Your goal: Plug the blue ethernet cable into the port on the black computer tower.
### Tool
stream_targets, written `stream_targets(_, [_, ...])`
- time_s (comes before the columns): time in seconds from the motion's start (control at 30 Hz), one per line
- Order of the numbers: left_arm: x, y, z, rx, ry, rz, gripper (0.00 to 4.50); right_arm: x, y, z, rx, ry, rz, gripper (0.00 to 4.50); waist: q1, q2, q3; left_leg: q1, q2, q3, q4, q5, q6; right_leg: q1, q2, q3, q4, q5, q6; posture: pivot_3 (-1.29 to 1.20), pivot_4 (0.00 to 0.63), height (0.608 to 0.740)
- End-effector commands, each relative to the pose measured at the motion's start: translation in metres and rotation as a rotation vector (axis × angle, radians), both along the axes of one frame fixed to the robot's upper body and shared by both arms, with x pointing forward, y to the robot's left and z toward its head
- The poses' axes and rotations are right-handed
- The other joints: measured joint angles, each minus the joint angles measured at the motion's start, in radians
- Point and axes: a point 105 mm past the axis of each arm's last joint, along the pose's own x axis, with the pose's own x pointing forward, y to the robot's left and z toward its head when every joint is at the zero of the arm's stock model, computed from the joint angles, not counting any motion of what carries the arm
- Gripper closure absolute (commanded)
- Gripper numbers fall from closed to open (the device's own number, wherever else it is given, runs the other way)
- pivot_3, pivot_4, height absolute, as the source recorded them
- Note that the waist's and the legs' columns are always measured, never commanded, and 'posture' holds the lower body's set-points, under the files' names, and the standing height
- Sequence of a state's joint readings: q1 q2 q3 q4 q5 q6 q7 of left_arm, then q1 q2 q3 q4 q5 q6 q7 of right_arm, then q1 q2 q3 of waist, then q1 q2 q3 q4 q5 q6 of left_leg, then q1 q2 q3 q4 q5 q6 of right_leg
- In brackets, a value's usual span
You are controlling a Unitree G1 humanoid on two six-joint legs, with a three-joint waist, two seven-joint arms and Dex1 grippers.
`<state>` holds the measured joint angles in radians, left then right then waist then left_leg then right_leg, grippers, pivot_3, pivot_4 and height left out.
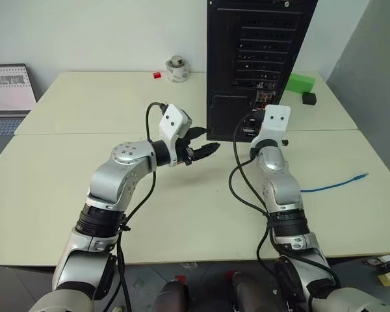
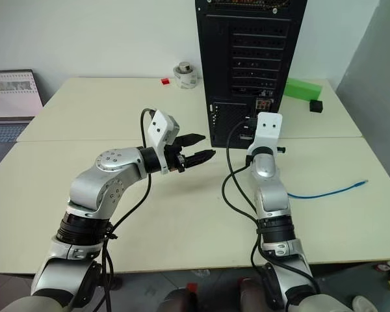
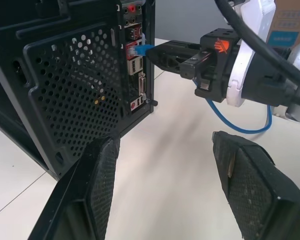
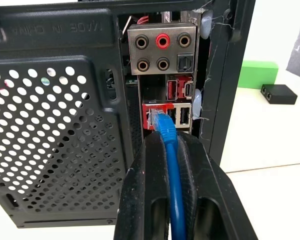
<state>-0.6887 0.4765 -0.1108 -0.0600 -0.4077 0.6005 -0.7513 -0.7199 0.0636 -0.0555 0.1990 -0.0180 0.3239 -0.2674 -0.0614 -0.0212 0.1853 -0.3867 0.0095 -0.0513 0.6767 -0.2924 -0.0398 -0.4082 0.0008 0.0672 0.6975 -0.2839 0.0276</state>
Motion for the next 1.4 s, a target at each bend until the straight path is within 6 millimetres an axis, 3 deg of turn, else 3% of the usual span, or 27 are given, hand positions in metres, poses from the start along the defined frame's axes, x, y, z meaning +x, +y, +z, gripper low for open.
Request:
stream_targets(0.03, [-0.001,0.003,0.021,0.007,-0.081,-0.044,1.37,0.001,0.009,0.031,-0.007,-0.111,0.005,4.5,-0.002,0.0,0.0,0.0,0.0,0.0,0.0,0.0,0.0,0.0,0.0,0.0,0.0,0.0,0.0,0.0,0.15,0.74])
stream_targets(0.77, [0.012,0.028,0.021,0.057,-0.102,-0.033,1.37,0.016,0.032,0.04,-0.047,-0.155,0.016,4.5,-0.03,0.0,0.0,0.002,0.001,0.002,0.0,0.002,0.001,0.0,0.005,0.004,0.0,0.003,0.0,0.0,0.15,0.74])
stream_targets(1.03, [0.013,0.031,0.02,0.056,-0.106,-0.022,1.37,0.015,0.038,0.027,-0.034,-0.129,0.127,4.5,-0.043,0.001,0.0,0.002,0.002,0.003,0.0,0.003,0.002,0.0,0.007,0.005,0.0,0.005,0.001,0.0,0.15,0.74])
stream_targets(1.07, [0.014,0.031,0.02,0.056,-0.106,-0.02,1.37,0.015,0.037,0.025,-0.034,-0.124,0.128,3.81,-0.046,0.001,0.0,0.002,0.002,0.003,0.0,0.003,0.002,0.0,0.007,0.005,0.0,0.005,0.001,0.0,0.15,0.74])
stream_targets(1.4, [0.019,0.034,0.016,0.071,-0.131,0.0,1.37,0.0,0.023,0.017,-0.102,-0.127,0.161,2.02,-0.032,0.001,0.0,-0.007,0.0,0.001,-0.006,0.004,0.001,-0.008,0.001,0.003,-0.003,0.004,-0.001,0.0,0.15,0.74])
